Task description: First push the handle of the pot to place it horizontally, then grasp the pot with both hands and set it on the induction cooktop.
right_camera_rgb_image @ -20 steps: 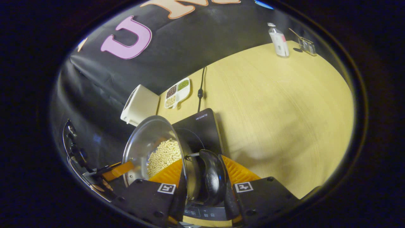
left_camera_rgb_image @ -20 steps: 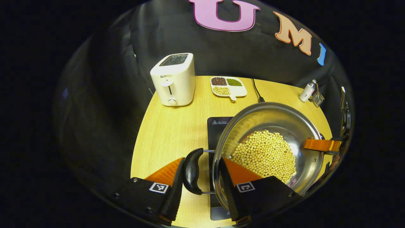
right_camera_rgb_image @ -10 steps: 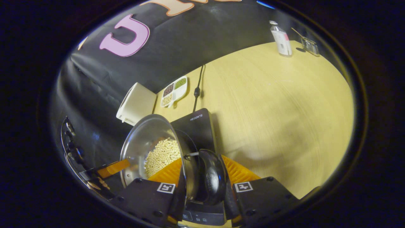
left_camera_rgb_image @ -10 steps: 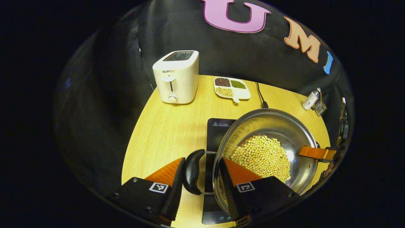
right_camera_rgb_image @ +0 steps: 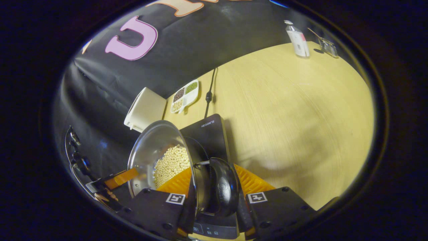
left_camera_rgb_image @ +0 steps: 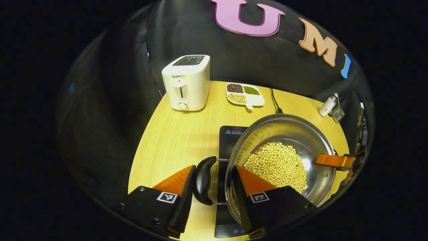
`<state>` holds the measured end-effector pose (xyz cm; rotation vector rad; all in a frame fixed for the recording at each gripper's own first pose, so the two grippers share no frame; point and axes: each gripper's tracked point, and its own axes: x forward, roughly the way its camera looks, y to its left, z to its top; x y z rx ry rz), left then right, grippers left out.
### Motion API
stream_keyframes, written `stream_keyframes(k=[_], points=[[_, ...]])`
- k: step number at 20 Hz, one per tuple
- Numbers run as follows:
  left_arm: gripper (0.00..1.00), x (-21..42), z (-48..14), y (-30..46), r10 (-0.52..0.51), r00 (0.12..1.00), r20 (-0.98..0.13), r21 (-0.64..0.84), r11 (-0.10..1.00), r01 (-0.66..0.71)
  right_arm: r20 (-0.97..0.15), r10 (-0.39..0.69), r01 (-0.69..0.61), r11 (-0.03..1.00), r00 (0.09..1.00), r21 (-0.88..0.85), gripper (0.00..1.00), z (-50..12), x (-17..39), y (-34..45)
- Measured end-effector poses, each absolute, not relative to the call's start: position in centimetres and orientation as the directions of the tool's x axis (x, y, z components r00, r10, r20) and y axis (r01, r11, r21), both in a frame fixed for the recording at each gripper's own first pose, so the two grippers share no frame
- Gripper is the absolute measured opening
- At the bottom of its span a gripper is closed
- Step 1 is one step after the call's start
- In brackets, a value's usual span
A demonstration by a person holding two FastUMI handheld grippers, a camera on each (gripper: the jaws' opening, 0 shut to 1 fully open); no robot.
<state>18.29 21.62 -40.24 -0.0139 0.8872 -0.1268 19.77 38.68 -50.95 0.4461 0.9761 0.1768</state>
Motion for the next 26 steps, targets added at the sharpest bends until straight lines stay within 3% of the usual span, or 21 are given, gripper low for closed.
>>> stream_keyframes(k=[6,7,8,15,17,18,20,21,24,25,26], points=[[0.66,18.3,-40.3,21.6,-0.114,0.634,-0.765,-0.061,0.993,0.105,-0.763,0.335,0.058,0.898,0.552,0.436,0.49,-50.9,19.7,38.5],[0.66,18.3,-40.2,21.6,-0.115,0.636,-0.763,-0.061,0.993,0.105,-0.763,0.332,0.057,0.899,0.555,0.434,0.55,-50.9,19.7,38.5],[0.66,18.4,-40.3,21.6,-0.116,0.636,-0.763,-0.062,0.992,0.106,-0.764,0.331,0.059,0.9,0.555,0.432,0.5,-50.9,19.6,38.5],[0.67,18.4,-40.3,21.5,-0.108,0.648,-0.754,-0.064,0.994,0.092,-0.775,0.307,0.074,0.908,0.552,0.412,0.53,-51.1,19.5,38.3],[0.71,18.4,-40.8,21.3,-0.105,0.652,-0.751,-0.089,0.994,0.057,-0.782,0.293,0.068,0.918,0.55,0.391,0.59,-50.9,19.0,37.8],[0.72,18.2,-40.9,21.0,-0.115,0.655,-0.747,-0.108,0.993,0.051,-0.778,0.275,0.059,0.927,0.564,0.371,0.73,-50.6,19.2,37.2],[1.0,18.3,-39.8,20.9,-0.109,0.699,-0.707,-0.118,0.992,0.036,-0.767,0.252,0.046,0.938,0.59,0.344,1.0,-49.6,18.6,36.3],[0.98,18.8,-39.3,20.9,-0.098,0.715,-0.693,-0.108,0.994,0.031,-0.749,0.237,0.046,0.941,0.619,0.335,0.93,-48.8,18.8,35.6],[0.98,19.3,-37.9,20.8,-0.053,0.752,-0.657,-0.045,0.999,0.031,-0.704,0.206,0.053,0.944,0.68,0.327,0.92,-45.9,18.6,34.1],[0.98,19.4,-37.2,20.5,-0.051,0.763,-0.644,-0.033,0.999,0.039,-0.696,0.193,0.053,0.948,0.691,0.315,1.0,-45.0,18.4,33.4],[0.98,19.5,-36.5,20.2,-0.054,0.775,-0.63,-0.026,0.998,0.049,-0.687,0.18,0.052,0.952,0.704,0.302,0.93,-44.3,18.1,32.6]])
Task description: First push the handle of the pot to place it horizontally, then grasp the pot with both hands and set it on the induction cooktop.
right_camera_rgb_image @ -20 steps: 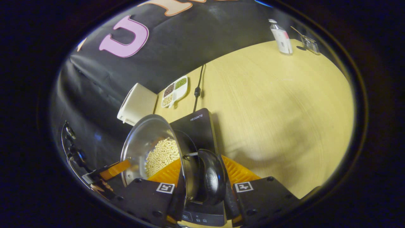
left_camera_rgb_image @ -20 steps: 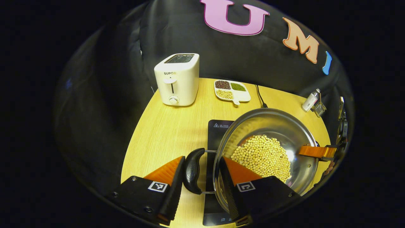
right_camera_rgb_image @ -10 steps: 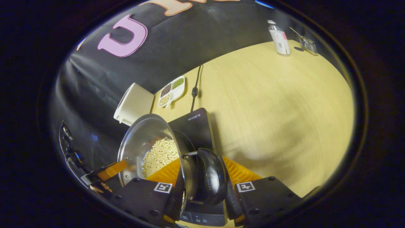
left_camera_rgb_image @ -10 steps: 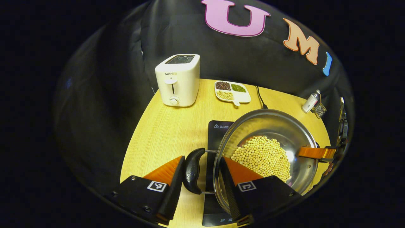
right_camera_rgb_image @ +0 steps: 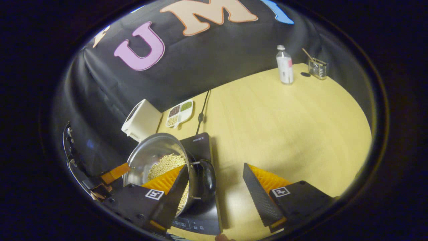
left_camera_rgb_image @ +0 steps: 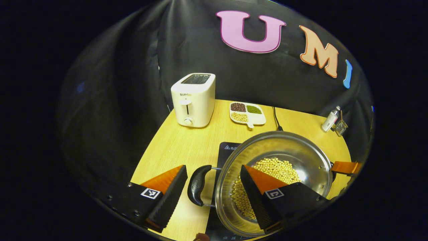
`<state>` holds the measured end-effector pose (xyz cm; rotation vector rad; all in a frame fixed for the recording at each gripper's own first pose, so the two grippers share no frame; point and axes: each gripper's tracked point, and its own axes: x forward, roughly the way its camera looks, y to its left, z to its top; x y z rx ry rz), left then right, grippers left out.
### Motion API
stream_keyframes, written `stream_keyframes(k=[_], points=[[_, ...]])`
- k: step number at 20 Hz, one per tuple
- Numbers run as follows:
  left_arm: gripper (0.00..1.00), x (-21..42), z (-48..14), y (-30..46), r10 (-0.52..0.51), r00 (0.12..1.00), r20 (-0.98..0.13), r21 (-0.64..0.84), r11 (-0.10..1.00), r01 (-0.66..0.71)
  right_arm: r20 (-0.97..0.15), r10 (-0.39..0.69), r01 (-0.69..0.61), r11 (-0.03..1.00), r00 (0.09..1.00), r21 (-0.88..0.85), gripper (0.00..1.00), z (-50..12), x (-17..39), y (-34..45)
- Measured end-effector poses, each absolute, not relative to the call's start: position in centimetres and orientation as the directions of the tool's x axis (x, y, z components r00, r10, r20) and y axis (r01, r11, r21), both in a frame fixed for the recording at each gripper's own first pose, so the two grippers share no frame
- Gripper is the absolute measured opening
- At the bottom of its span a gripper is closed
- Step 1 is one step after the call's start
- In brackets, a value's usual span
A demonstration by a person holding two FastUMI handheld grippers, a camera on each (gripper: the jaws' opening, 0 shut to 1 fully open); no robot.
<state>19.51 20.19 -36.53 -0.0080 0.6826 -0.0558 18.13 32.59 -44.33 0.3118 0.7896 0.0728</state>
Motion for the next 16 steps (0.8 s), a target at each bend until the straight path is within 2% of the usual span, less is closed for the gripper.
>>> stream_keyframes(k=[1,2,3,4,5,6,8,9,10,13,14,15,16], points=[[1.0,19.6,-35.9,19.9,-0.058,0.782,-0.621,-0.014,0.998,0.063,-0.677,0.18,0.045,0.952,0.714,0.301,0.92,-43.4,17.9,32.1],[0.97,19.4,-35.3,19.7,-0.058,0.786,-0.615,0.005,0.997,0.077,-0.667,0.183,0.041,0.951,0.722,0.306,1.0,-42.6,17.4,32.0],[0.97,19.3,-34.6,19.4,-0.063,0.792,-0.608,0.019,0.995,0.093,-0.653,0.186,0.036,0.95,0.734,0.312,0.92,-41.7,17.1,31.6],[0.97,19.2,-33.9,19.0,-0.066,0.8,-0.596,0.029,0.994,0.104,-0.639,0.184,0.032,0.95,0.747,0.312,0.92,-40.8,16.8,31.2],[0.97,19.0,-33.2,18.7,-0.059,0.807,-0.587,0.043,0.994,0.104,-0.623,0.18,0.029,0.95,0.761,0.309,1.0,-39.8,16.6,30.7],[0.97,18.7,-32.5,18.8,-0.038,0.815,-0.578,0.063,0.994,0.091,-0.608,0.179,0.02,0.952,0.773,0.306,0.92,-38.8,16.2,30.4],[0.96,18.0,-30.6,18.7,-0.002,0.835,-0.55,0.096,0.993,0.066,-0.577,0.182,-0.005,0.956,0.796,0.294,0.92,-36.7,15.7,29.6],[0.97,17.7,-29.9,18.2,0.009,0.842,-0.539,0.104,0.993,0.056,-0.562,0.186,-0.021,0.958,0.806,0.287,1.0,-35.5,15.5,29.2],[0.96,17.1,-28.9,17.6,0.017,0.852,-0.524,0.11,0.993,0.047,-0.543,0.19,-0.036,0.959,0.818,0.281,0.92,-34.2,15.3,28.8],[0.96,15.5,-25.0,15.3,0.026,0.883,-0.469,0.112,0.993,0.031,-0.474,0.199,-0.082,0.963,0.858,0.256,0.92,-30.2,14.9,26.9],[0.96,15.0,-23.6,14.0,0.016,0.895,-0.446,0.104,0.994,0.034,-0.449,0.202,-0.098,0.965,0.871,0.244,1.0,-28.8,14.7,26.1],[0.96,14.6,-22.4,12.2,0.002,0.906,-0.423,0.094,0.995,0.042,-0.423,0.201,-0.11,0.967,0.884,0.228,1.0,-27.2,14.4,25.2],[0.96,13.9,-21.0,10.5,-0.01,0.917,-0.4,0.087,0.995,0.049,-0.397,0.196,-0.121,0.971,0.897,0.205,0.92,-25.6,14.2,24.3]])
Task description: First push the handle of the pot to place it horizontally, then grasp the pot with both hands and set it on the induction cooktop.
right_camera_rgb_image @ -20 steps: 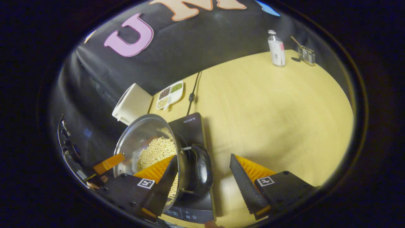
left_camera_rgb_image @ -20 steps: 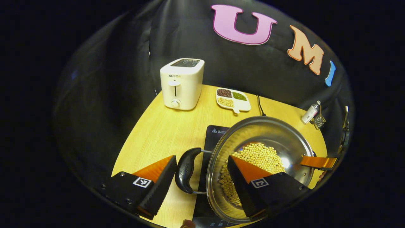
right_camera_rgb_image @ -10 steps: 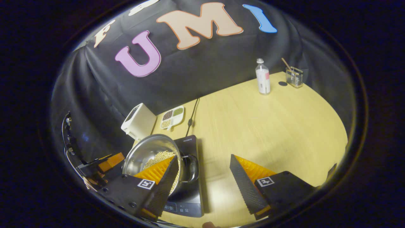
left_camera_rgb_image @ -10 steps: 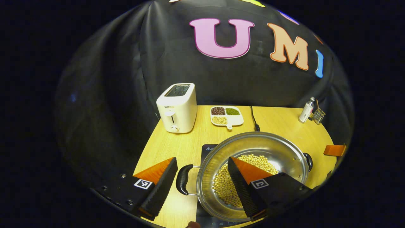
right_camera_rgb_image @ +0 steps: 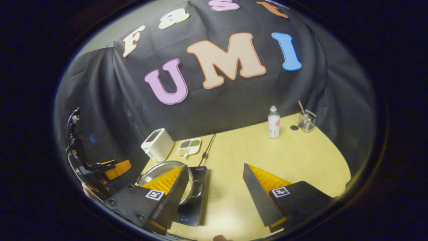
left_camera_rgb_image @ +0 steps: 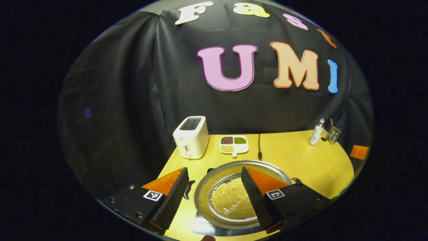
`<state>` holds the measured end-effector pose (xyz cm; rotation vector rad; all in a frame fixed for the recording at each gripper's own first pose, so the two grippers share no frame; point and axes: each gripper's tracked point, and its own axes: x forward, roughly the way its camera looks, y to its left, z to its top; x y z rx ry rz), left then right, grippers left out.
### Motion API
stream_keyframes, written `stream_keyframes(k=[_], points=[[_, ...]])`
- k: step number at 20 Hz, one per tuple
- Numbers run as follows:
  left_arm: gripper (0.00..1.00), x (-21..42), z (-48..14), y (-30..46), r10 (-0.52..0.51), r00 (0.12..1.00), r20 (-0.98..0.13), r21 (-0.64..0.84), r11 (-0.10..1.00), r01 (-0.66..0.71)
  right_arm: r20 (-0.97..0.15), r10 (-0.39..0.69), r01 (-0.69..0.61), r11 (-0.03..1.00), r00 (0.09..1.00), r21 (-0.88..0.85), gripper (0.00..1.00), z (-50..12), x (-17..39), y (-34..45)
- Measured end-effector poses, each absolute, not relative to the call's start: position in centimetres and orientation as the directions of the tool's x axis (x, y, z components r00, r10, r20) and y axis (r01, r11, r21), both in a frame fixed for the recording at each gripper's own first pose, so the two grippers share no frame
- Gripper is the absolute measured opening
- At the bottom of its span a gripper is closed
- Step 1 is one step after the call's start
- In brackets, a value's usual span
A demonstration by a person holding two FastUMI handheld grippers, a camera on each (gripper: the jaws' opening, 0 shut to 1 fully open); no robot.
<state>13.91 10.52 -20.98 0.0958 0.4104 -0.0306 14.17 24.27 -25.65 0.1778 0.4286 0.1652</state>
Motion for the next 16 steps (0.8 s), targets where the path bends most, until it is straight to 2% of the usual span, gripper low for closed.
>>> stream_keyframes(k=[3,4,8,9,11,12,13,14,16], points=[[0.96,12.2,-17.1,5.7,-0.041,0.946,-0.323,0.075,0.995,0.069,-0.322,0.195,-0.162,0.979,0.927,0.124,0.92,-21.5,12.9,20.9],[0.96,11.4,-15.5,4.1,-0.047,0.955,-0.294,0.065,0.995,0.069,-0.296,0.205,-0.177,0.977,0.933,0.118,1.0,-20.3,12.2,20.2],[0.95,8.9,-11.3,-0.9,-0.061,0.98,-0.188,0.064,0.995,0.074,-0.195,0.201,-0.186,0.978,0.96,0.095,1.0,-15.2,9.8,15.2],[0.96,8.0,-10.3,-2.0,-0.059,0.985,-0.159,0.072,0.995,0.071,-0.175,0.195,-0.182,0.979,0.965,0.088,0.92,-14.1,9.1,13.8],[0.95,6.4,-8.8,-4.2,-0.064,0.992,-0.111,0.068,0.995,0.072,-0.128,0.185,-0.176,0.981,0.974,0.08,0.92,-12.0,7.8,11.1],[0.95,5.6,-8.4,-5.4,-0.069,0.993,-0.099,0.06,0.995,0.075,-0.113,0.176,-0.168,0.983,0.978,0.079,1.0,-11.4,7.2,9.7],[0.95,4.8,-8.4,-6.3,-0.071,0.993,-0.091,0.049,0.996,0.076,-0.102,0.169,-0.161,0.984,0.98,0.08,1.0,-10.9,6.5,8.4],[0.95,4.0,-8.3,-7.2,-0.074,0.994,-0.084,0.04,0.996,0.078,-0.095,0.162,-0.155,0.985,0.982,0.08,0.92,-11.1,6.1,7.7],[0.95,3.0,-7.6,-8.4,-0.067,0.996,-0.053,0.026,0.997,0.068,-0.077,0.142,-0.136,0.988,0.987,0.079,0.92,-10.4,5.4,5.6]])
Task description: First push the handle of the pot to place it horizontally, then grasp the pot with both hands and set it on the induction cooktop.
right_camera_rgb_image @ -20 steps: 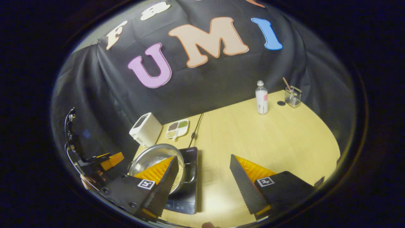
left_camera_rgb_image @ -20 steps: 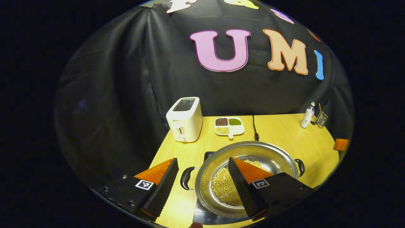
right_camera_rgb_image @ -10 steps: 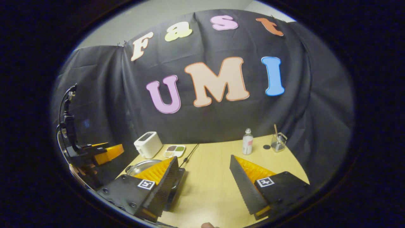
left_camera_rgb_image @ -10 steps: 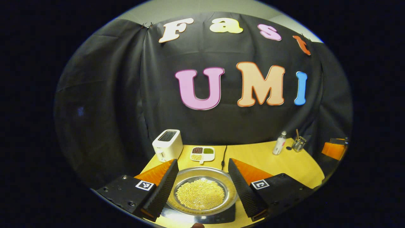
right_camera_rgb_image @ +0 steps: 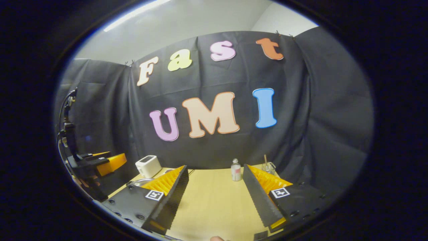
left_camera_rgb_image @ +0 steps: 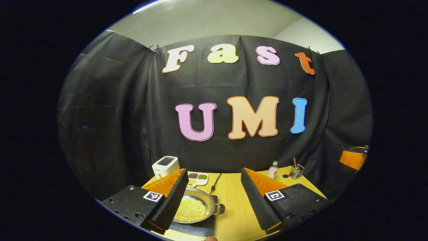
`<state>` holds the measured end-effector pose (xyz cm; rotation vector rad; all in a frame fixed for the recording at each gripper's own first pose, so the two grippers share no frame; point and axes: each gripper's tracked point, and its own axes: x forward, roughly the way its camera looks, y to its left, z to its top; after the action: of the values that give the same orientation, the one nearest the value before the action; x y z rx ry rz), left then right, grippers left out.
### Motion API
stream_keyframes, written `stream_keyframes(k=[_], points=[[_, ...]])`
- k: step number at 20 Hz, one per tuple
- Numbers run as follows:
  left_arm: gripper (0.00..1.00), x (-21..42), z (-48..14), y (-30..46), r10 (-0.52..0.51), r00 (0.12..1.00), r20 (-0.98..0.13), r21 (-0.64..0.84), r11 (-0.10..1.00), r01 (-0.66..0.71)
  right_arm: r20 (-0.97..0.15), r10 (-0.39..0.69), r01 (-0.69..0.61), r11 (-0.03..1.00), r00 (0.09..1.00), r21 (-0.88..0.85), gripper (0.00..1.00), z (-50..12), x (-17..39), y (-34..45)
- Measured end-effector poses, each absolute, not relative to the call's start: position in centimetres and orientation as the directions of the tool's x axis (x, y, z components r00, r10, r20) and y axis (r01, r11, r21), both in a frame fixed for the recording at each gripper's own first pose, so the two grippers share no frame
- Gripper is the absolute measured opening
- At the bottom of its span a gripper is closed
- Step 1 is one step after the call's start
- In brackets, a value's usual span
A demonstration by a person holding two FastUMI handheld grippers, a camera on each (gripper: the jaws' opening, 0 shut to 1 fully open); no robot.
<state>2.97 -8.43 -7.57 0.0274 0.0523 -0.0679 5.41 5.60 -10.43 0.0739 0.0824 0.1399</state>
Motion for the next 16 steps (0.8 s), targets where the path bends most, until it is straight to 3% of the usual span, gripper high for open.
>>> stream_keyframes(k=[1,2,6,11,16], points=[[0.95,2.4,-7.6,-8.9,-0.06,0.997,-0.045,0.018,0.998,0.061,-0.071,0.13,-0.125,0.989,0.989,0.079,1.0,-10.0,5.0,4.5],[0.94,2.0,-7.5,-9.4,-0.056,0.998,-0.042,0.005,0.998,0.056,-0.066,0.123,-0.117,0.99,0.99,0.081,0.92,-9.8,4.5,3.5],[0.95,1.0,-7.8,-10.7,-0.072,0.996,-0.057,-0.055,0.996,0.069,-0.045,0.095,-0.091,0.992,0.995,0.086,0.92,-8.4,3.0,0.2],[0.93,1.8,-8.0,-11.6,-0.105,0.991,-0.087,-0.002,0.994,0.105,-0.04,0.05,-0.045,0.992,0.998,0.115,0.92,-8.1,1.3,-2.7],[0.93,2.6,-6.7,-13.5,-0.148,0.988,-0.048,0.021,0.989,0.149,-0.013,0.013,-0.012,0.994,1.0,0.106,0.92,-7.2,-0.2,-4.6]])
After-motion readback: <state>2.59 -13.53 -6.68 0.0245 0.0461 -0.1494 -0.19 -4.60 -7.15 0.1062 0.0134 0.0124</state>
